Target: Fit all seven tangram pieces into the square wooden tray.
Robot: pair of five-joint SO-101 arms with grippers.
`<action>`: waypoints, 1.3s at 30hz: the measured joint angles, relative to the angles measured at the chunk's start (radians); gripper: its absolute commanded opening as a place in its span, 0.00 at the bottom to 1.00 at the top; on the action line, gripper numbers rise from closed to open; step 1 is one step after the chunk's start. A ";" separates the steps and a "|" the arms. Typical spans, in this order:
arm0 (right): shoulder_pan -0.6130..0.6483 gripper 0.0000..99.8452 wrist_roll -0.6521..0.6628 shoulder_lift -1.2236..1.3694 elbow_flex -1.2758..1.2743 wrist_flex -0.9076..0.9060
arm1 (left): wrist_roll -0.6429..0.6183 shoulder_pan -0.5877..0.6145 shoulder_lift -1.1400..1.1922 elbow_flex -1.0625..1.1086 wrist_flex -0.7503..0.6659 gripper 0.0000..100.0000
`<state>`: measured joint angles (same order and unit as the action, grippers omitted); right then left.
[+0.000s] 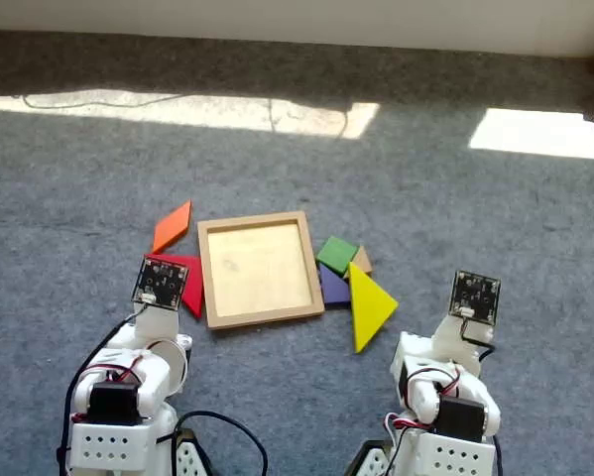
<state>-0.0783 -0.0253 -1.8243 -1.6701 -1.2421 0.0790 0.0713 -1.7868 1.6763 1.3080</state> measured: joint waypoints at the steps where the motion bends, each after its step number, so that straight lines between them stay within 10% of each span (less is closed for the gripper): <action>1: 0.000 0.01 0.000 0.000 0.000 0.000 | 0.000 0.000 0.000 0.000 0.000 0.01; 22: -0.038 0.00 -0.064 -0.002 0.210 0.044 | 0.000 0.000 0.000 0.000 0.000 0.01; 32: 0.193 0.01 -0.110 0.324 0.551 0.078 | 0.000 0.000 0.000 0.000 0.000 0.01; 39: 0.367 0.27 -0.114 0.694 0.628 0.152 | 0.000 0.000 0.000 0.000 0.000 0.01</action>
<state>0.2885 -0.1389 -1.1308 -1.0426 -1.0902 0.0790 0.0713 -1.7868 1.6763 1.3080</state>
